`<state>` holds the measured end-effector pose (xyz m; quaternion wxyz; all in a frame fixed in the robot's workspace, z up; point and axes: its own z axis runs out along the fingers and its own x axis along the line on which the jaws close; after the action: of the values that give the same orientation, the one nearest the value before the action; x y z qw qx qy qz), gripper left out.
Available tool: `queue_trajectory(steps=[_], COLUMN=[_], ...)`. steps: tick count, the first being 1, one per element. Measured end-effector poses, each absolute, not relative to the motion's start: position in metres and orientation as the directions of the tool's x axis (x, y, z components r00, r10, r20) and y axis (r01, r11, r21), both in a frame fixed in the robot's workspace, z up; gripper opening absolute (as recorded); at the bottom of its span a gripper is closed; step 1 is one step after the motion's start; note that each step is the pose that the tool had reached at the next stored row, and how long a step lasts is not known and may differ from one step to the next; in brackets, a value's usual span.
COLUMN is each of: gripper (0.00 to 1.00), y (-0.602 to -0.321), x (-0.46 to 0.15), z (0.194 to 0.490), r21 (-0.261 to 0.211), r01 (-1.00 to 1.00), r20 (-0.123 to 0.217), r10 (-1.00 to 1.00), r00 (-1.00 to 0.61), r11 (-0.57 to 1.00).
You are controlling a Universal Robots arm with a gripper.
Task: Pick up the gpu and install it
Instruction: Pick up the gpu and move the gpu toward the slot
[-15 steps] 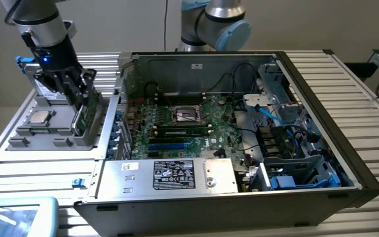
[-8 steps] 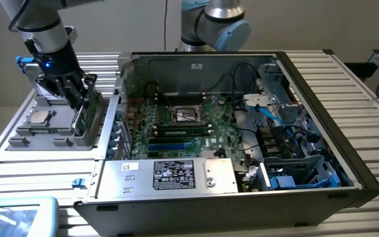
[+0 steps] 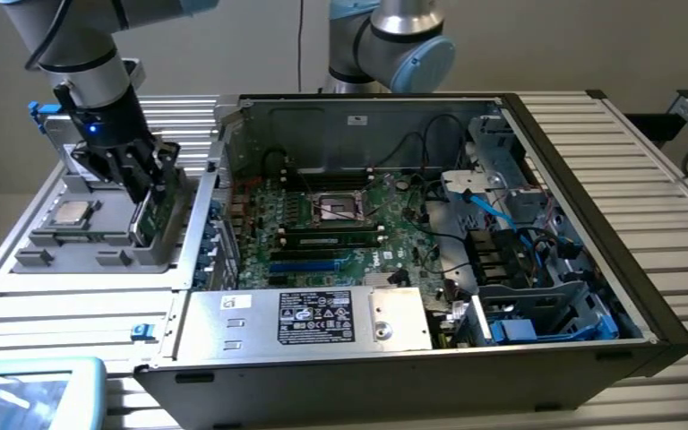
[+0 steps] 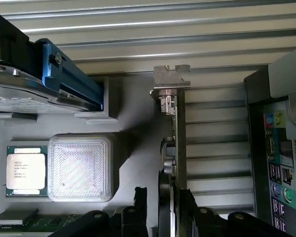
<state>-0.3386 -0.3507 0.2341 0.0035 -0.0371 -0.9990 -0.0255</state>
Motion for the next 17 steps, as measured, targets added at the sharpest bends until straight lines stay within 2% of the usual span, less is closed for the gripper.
queue_trajectory(steps=[17], gripper=[0.41], y=[-0.3503], x=[-0.3347], z=[0.2373], r21=[0.046], r01=[0.074], r20=[0.023], r10=[0.073], r00=[-0.997], r11=[0.996])
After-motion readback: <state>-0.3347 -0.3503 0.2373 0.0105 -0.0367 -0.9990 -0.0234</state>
